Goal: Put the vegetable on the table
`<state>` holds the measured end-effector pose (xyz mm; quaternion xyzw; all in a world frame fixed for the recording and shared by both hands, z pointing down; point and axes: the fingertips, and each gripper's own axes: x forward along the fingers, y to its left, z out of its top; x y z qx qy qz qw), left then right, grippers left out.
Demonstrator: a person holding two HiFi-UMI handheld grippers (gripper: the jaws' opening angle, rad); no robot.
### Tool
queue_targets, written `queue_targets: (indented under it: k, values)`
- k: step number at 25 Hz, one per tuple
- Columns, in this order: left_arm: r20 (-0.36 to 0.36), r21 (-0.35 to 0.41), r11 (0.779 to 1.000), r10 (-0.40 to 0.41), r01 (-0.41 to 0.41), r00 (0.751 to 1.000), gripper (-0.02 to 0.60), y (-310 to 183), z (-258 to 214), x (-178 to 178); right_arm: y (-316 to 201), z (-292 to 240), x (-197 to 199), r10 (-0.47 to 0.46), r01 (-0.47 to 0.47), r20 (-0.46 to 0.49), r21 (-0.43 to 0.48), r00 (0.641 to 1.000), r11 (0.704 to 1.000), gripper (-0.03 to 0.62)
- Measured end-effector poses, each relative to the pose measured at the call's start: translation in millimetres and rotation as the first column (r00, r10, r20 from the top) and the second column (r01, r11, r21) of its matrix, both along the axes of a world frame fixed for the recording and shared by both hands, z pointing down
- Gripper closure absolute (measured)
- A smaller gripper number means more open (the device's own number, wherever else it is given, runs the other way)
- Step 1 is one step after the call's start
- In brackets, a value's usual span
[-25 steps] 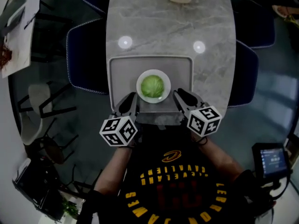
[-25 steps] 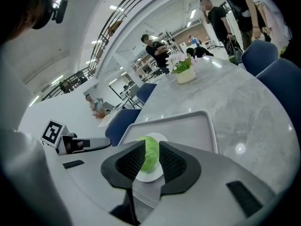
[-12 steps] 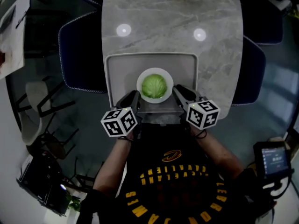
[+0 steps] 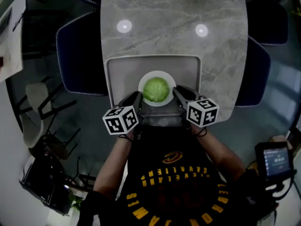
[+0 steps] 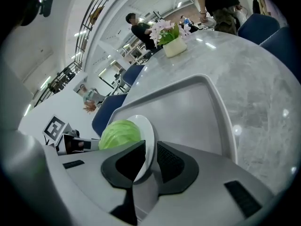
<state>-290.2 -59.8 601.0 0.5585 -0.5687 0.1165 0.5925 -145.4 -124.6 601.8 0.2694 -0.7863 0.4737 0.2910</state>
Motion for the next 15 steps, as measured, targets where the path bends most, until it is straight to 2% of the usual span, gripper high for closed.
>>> queue_targets:
  k: [15]
  values:
    - [-0.036, -0.015, 1.000, 0.013, -0.013, 0.999, 0.546, -1.1, -0.2, 1.9, 3.7, 2.5, -6.9, -0.018, 0.019, 0.015, -0.037, 1.000, 0.999, 0.519]
